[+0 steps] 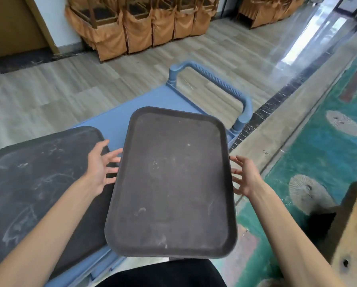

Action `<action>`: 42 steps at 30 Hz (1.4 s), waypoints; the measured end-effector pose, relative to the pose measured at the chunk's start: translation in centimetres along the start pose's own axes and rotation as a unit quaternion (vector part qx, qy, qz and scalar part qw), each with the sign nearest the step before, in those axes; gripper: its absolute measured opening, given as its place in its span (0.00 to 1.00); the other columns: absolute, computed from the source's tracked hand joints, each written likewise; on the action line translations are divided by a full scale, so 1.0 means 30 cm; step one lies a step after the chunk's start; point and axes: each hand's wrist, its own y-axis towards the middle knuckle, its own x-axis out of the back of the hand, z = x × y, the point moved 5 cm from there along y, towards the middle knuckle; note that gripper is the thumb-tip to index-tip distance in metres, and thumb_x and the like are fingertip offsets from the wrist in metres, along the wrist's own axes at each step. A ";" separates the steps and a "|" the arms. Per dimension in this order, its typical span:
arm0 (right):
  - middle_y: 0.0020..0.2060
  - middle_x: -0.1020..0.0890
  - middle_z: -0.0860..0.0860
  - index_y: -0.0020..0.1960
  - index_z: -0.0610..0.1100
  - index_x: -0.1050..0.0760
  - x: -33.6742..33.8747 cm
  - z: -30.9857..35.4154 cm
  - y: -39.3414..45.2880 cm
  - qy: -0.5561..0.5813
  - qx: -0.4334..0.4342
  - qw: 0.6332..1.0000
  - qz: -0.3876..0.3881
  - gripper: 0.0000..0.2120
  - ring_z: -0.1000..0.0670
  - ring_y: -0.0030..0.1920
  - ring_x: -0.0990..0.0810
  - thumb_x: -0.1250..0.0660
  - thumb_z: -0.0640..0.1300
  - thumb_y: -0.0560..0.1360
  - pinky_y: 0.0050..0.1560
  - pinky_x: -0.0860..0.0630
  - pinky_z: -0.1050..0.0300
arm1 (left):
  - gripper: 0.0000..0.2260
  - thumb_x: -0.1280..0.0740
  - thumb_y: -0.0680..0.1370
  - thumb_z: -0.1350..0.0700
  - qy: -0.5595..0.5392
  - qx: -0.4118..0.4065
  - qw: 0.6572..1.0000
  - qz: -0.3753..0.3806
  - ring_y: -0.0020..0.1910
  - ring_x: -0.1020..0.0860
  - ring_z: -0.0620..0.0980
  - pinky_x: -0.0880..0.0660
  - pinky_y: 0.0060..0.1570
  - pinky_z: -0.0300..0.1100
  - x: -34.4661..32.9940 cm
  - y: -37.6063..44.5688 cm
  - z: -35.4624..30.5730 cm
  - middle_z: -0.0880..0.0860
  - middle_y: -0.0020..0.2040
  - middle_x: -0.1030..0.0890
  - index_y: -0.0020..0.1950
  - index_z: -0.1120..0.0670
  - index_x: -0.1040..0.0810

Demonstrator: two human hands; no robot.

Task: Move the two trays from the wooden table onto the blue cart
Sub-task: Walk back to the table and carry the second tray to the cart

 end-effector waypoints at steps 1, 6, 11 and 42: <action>0.40 0.22 0.51 0.52 0.55 0.20 -0.027 0.054 0.055 -0.011 0.003 1.000 0.006 0.11 0.49 0.42 0.24 0.39 0.54 0.75 0.41 0.32 0.53 | 0.32 0.43 0.71 0.31 -0.008 -0.001 1.000 -0.012 0.47 0.22 0.55 0.27 0.51 0.52 -0.011 0.047 -0.022 0.53 0.55 0.20 0.61 0.51 0.17; 0.41 0.20 0.51 0.52 0.55 0.20 -0.171 0.341 0.341 -0.083 0.010 0.996 0.043 0.10 0.50 0.41 0.22 0.37 0.53 0.75 0.40 0.29 0.53 | 0.32 0.40 0.69 0.32 -0.055 0.008 0.995 -0.078 0.39 0.23 0.52 0.28 0.45 0.49 -0.079 0.278 -0.119 0.52 0.52 0.21 0.60 0.51 0.16; 0.42 0.19 0.50 0.51 0.52 0.21 -0.307 0.560 0.558 -0.152 0.010 0.985 0.084 0.10 0.49 0.43 0.20 0.37 0.54 0.75 0.39 0.28 0.52 | 0.30 0.40 0.71 0.32 -0.076 0.024 0.990 -0.118 0.42 0.23 0.54 0.30 0.41 0.47 -0.126 0.453 -0.206 0.53 0.51 0.21 0.60 0.52 0.17; 0.58 0.19 0.47 0.63 0.51 0.24 -0.484 0.772 0.886 -0.308 0.182 0.927 0.112 0.14 0.47 0.58 0.21 0.43 0.48 0.81 0.59 0.25 0.49 | 0.22 0.41 0.81 0.40 0.032 0.009 0.989 -0.142 0.57 0.23 0.47 0.28 0.52 0.44 -0.238 0.664 -0.188 0.47 0.72 0.27 0.72 0.46 0.27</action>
